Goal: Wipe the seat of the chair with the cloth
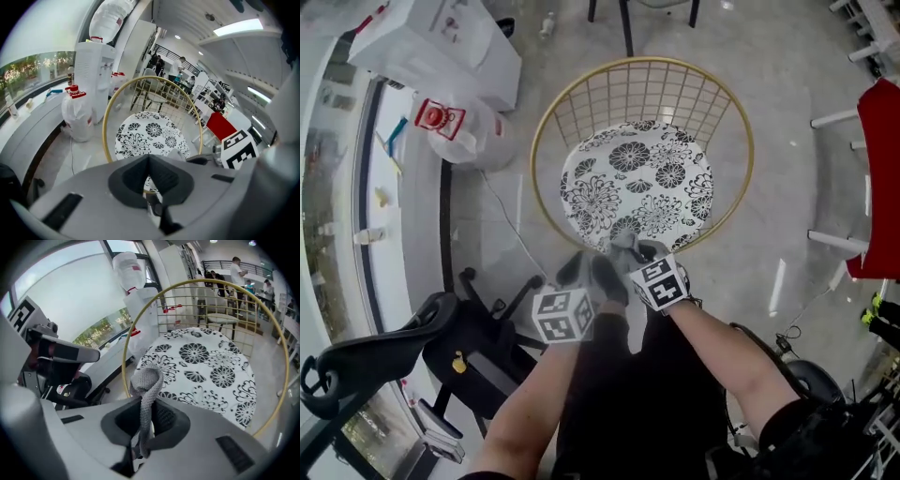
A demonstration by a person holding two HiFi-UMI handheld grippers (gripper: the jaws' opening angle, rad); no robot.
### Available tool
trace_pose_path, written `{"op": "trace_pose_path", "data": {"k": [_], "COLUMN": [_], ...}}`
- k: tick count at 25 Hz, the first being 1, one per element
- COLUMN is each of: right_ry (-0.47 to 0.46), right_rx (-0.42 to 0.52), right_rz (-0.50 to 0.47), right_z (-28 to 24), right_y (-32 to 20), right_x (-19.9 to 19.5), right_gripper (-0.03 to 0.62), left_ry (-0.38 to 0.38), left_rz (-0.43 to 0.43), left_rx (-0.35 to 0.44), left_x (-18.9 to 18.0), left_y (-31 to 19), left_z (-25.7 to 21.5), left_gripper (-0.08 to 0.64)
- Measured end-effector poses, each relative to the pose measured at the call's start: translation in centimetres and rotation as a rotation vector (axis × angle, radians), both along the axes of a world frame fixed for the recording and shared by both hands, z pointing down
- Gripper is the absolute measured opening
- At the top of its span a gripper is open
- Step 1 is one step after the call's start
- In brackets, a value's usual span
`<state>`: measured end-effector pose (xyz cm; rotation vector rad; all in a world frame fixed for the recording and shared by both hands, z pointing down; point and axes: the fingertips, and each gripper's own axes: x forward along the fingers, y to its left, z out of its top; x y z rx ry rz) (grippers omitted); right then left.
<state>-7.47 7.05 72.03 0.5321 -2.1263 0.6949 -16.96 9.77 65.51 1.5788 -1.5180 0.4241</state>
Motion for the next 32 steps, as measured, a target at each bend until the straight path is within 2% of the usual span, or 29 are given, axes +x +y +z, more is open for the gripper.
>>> {"op": "trace_pose_path", "data": {"k": [2,5,8,11,15,28,32], "right_ry": [-0.034,-0.081,-0.071,-0.047,-0.033,0.056,0.096], "right_rx": [-0.023,-0.068,-0.076,-0.083,-0.093,-0.115,-0.112], "right_rz": [-0.013,0.017,0.011,-0.004,-0.017,0.079,0.136], "right_z": [-0.1,1.0,3.4,5.3,6.7,9.2,9.8], "right_y": [0.6,0.5,-0.3,-0.6,-1.3,-4.4,-5.6], "right_x": [-2.6,-5.5,-7.1,-7.2,-6.5,0.3,3.2], "right_gripper": [0.028,0.028,0.028,0.028,0.028,0.028,0.028], "left_ry": [-0.01,-0.023,-0.009,0.002,0.023,0.043,0.046], "left_rz": [0.005,0.006,-0.025,0.002,0.006,0.08,0.128], "left_rx": [-0.008,-0.03,-0.056,-0.08,-0.096,-0.097,-0.104], "left_x": [-0.8,-1.7,-1.9,-0.8,0.1,3.7,5.4], "left_y": [0.6,1.4,2.1,2.5,1.9,-2.4,-3.1], "left_z": [-0.2,0.0,1.1,2.5,3.8,5.0,5.4], "left_gripper": [0.008,0.008,0.008,0.008,0.008,0.008,0.008]}}
